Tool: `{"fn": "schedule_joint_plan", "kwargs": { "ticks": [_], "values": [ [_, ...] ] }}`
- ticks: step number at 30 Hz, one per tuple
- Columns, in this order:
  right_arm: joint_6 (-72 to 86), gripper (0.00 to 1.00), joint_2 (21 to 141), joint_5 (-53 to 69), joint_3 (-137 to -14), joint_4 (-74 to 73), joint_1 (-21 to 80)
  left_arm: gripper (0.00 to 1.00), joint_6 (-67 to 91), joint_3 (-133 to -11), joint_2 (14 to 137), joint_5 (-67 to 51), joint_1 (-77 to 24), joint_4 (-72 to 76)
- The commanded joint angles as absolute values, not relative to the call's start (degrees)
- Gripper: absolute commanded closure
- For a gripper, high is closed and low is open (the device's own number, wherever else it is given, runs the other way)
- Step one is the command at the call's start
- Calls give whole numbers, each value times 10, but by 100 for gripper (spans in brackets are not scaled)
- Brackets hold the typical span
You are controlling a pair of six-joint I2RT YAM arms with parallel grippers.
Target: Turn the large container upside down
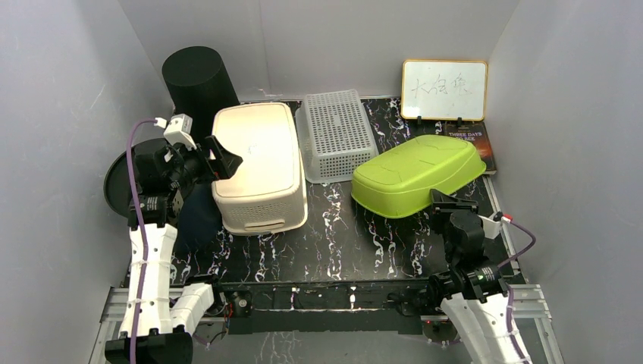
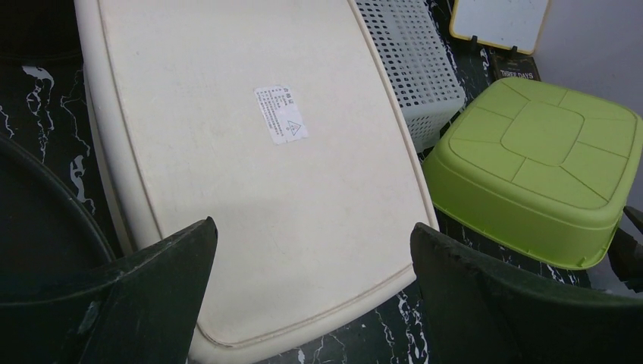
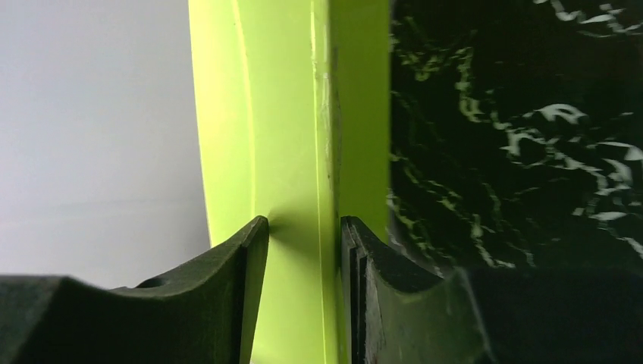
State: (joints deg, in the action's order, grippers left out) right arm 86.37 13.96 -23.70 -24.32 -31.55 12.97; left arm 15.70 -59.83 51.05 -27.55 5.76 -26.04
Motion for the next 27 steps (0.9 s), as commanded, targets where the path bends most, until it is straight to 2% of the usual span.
{"fn": "schedule_joint_plan", "kwargs": {
  "ticks": [1, 8, 11, 20, 27],
  "values": [
    [822, 64, 160, -271, -295, -399, 129, 2, 166, -581, 502, -291, 56, -259],
    [799, 57, 184, -285, -333, -445, 129, 2, 170, -580, 501, -298, 57, -252],
    [799, 49, 205, -283, -347, -489, 129, 2, 169, -581, 501, -302, 56, -256],
    [765, 48, 295, -294, -415, -591, 129, 2, 180, -580, 493, -313, 56, -246],
    [714, 47, 311, -289, -432, -570, 129, 2, 182, -577, 486, -318, 56, -247]
  ]
}}
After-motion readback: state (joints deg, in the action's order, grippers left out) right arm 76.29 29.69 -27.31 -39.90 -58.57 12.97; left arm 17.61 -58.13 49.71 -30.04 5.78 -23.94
